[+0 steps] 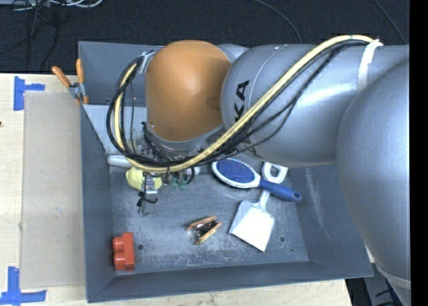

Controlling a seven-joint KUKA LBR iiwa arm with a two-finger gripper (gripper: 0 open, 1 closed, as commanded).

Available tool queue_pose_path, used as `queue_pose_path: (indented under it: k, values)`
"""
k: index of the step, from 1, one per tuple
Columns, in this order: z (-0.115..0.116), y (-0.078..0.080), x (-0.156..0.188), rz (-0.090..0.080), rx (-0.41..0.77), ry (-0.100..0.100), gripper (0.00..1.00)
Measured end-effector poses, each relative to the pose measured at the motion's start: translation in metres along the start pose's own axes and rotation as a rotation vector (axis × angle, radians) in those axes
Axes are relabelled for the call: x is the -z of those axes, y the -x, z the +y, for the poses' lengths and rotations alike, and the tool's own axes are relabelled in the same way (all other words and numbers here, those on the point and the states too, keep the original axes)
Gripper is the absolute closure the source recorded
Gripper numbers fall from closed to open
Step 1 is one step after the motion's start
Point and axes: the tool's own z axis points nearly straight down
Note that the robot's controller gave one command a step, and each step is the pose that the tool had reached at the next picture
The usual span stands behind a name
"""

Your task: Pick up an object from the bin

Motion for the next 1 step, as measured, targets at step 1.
queue_pose_path:
  k: [1]
  values:
    - [-0.0015,0.002,0.005,-0.008,-0.005,0.002,0.0]
